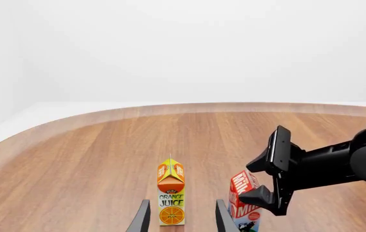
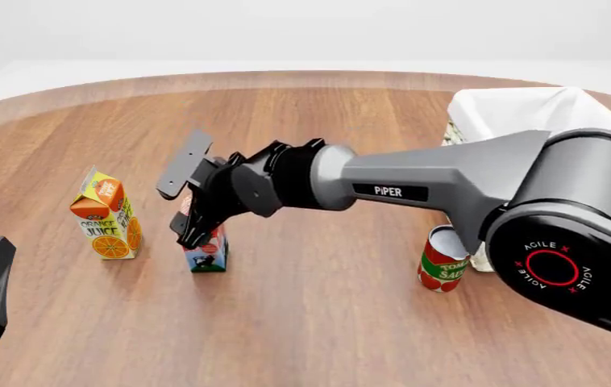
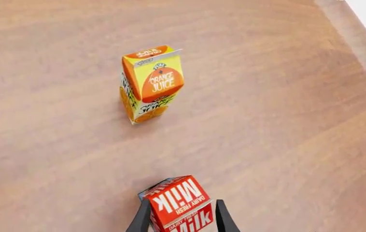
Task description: Pick the milk and place it in the basket.
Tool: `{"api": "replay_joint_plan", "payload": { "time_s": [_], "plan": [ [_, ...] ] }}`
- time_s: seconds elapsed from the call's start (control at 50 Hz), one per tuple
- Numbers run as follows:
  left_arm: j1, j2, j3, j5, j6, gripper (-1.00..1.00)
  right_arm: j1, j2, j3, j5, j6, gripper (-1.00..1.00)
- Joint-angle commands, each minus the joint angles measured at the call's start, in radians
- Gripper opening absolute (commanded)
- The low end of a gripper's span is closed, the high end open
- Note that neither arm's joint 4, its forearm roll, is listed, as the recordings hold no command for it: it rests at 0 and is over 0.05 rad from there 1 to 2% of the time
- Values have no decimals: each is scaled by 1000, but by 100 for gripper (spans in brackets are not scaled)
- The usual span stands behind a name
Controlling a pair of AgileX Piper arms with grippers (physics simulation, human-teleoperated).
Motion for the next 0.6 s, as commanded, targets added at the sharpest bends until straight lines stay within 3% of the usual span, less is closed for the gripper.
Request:
{"api": "replay_joint_plan", "payload": {
  "time_s": [0.02, 0.6],
  "plan": [
    [0, 0, 0, 0, 0, 100, -2, 24, 21, 8, -9, 100],
    [0, 0, 0, 0, 0, 100, 14, 35, 49, 14, -7, 100]
  ]
}}
